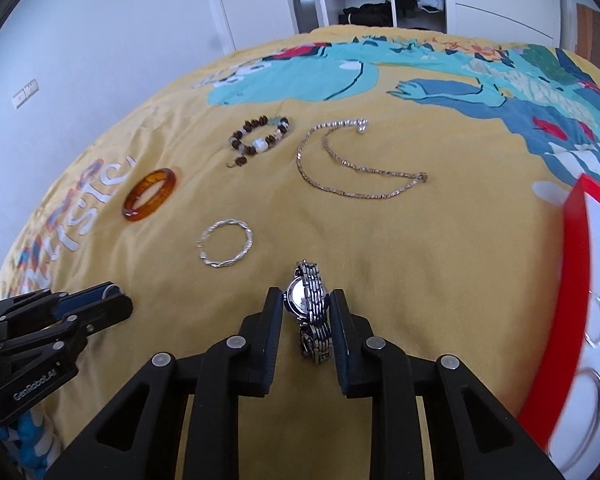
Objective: Organize jewelry
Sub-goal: 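Close the left gripper on the small silver ring while the right gripper grasps the silver watch, then carry the ring and watch into the red box and open both grippers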
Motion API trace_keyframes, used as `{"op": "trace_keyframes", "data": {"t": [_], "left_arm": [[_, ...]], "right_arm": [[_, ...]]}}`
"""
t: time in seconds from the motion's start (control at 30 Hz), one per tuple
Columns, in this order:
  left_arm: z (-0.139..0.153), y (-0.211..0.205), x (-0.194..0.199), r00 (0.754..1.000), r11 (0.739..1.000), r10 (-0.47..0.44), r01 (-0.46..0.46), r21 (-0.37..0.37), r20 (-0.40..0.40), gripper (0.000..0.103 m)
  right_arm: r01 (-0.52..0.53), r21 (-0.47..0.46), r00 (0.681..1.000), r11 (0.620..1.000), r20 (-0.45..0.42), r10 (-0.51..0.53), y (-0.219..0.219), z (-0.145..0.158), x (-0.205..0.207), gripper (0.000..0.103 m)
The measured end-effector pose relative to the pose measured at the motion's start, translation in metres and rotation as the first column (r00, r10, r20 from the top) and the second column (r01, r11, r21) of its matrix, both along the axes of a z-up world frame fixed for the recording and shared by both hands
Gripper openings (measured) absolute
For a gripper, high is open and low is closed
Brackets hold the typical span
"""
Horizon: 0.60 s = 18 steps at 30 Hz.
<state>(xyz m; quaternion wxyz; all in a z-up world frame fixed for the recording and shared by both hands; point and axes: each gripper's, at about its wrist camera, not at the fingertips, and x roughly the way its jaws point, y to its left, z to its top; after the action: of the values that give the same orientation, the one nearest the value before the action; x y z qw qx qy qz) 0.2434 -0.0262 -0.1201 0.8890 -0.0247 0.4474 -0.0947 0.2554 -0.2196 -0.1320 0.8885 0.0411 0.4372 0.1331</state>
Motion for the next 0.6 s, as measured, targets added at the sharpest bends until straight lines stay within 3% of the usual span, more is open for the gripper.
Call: {"op": "trace_keyframes", "data": {"t": [0.27,0.6], "left_arm": [[0.030,-0.026,-0.018,0.999,0.999,-0.035,0.035,-0.003,0.034,0.018],[0.057,-0.100,-0.025,0.986,0.988,-0.149,0.152,-0.034,0.069,0.018]], "right_arm": [[0.034,0.040,0.997,0.999,0.063,-0.037,-0.021,0.041,-0.034,0.017],[0.151,0.031,0.979,0.988,0.136,-0.154,-0.102,0.080,-0.072,0.017]]}}
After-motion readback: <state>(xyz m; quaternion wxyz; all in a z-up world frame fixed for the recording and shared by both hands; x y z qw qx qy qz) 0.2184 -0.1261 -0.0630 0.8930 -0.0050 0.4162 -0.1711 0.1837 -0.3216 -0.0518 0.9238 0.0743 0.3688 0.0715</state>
